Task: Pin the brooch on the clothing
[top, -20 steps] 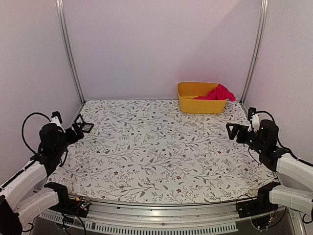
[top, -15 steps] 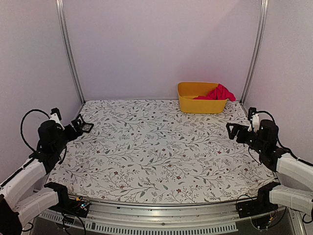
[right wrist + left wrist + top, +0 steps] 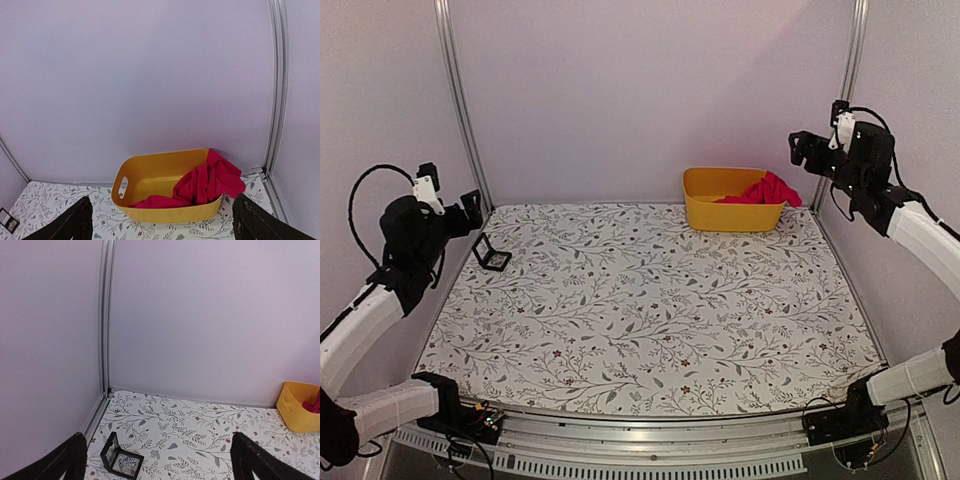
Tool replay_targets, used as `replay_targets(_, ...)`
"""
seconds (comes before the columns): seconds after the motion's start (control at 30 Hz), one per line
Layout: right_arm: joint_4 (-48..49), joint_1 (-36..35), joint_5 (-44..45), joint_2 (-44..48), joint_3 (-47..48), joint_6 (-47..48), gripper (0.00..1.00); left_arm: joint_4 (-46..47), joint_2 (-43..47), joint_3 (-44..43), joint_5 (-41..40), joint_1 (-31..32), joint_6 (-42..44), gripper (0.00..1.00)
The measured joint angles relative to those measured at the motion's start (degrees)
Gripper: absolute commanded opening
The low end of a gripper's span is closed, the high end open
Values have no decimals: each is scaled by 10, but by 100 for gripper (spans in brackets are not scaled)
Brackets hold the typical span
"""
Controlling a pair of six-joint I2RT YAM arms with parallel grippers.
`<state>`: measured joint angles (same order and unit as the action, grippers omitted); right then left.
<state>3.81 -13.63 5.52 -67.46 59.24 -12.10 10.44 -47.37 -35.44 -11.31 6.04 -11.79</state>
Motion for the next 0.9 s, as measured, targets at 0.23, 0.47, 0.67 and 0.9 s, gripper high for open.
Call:
replay_targets(0.23,-117,40,65,-285,365,43,90,12,-73,-51,64,1,53,100)
replay_targets(0.47,-211,50,76,-547,588,89,82,12,-101,-48,108,1,78,100)
replay_targets(0.67,-224,50,91,-721,713,153,88,11,-115,-48,144,1,85,100)
replay_targets(0.9,-195,50,136,-800,718,212,28,9,-134,-48,174,-3,85,100)
